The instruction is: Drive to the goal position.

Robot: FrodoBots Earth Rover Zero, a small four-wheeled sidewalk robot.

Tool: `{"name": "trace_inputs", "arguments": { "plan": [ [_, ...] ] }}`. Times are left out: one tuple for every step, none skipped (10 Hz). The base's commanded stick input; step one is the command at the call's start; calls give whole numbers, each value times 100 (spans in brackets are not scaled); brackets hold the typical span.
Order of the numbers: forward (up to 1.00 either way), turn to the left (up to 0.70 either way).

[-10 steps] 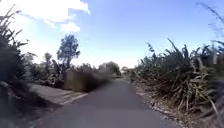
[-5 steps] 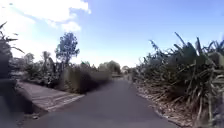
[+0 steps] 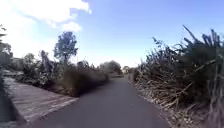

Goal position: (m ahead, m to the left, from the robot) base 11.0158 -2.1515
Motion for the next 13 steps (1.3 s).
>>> {"name": "trace_inputs", "arguments": {
  "plan": [
    [85, 0],
    [85, 0],
    [85, 0],
    [85, 0],
    [85, 0],
    [85, 3],
    [85, 6],
    [85, 0],
    [85, 0],
    [85, 0],
    [85, 5],
    [85, 2],
    [85, 0]
  ]
}}
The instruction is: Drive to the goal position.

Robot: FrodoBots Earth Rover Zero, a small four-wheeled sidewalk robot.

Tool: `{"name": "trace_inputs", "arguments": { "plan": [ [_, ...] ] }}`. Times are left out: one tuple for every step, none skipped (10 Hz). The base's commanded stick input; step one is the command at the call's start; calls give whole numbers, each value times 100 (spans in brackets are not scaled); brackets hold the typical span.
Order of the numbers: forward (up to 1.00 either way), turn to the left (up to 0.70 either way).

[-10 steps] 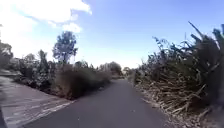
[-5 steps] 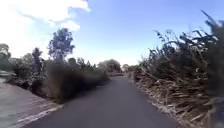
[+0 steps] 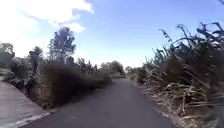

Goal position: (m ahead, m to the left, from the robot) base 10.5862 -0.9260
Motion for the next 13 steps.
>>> {"name": "trace_inputs", "arguments": {
  "plan": [
    [85, 0],
    [85, 0],
    [85, 4],
    [85, 8],
    [85, 2],
    [85, 7],
    [85, 12],
    [85, -34],
    [85, -34],
    [85, 1],
    [85, 6],
    [85, 11],
    [85, 0]
  ]
}}
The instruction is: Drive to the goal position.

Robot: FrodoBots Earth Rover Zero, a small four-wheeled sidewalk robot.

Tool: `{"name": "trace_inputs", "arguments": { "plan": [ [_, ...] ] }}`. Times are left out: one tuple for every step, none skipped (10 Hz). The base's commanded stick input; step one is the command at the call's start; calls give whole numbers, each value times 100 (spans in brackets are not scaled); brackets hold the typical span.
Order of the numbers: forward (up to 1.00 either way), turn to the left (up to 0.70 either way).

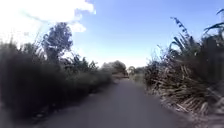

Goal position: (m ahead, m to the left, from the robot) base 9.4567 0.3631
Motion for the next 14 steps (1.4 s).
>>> {"name": "trace_inputs", "arguments": {
  "plan": [
    [85, 0],
    [85, 0],
    [85, 0],
    [85, 0],
    [85, 0],
    [85, 0],
    [85, 0],
    [85, 0],
    [85, 0],
    [85, 0],
    [85, 0],
    [85, 0],
    [85, 0],
    [85, 0]
  ]
}}
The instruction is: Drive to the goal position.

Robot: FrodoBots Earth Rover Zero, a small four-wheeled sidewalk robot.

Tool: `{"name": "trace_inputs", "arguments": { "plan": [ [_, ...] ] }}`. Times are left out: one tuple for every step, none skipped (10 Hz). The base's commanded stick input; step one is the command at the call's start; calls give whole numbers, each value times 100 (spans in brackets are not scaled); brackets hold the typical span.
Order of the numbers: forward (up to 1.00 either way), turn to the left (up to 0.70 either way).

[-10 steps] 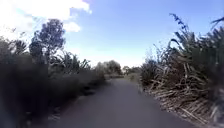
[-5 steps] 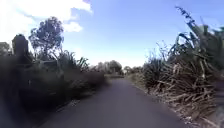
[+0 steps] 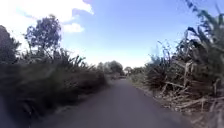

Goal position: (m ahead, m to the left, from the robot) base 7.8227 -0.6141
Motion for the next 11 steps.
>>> {"name": "trace_inputs", "arguments": {
  "plan": [
    [85, 0],
    [85, 0],
    [85, 0],
    [85, 0],
    [85, 0],
    [85, 0],
    [85, 0],
    [85, 0],
    [85, 0],
    [85, 0],
    [85, 0]
  ]
}}
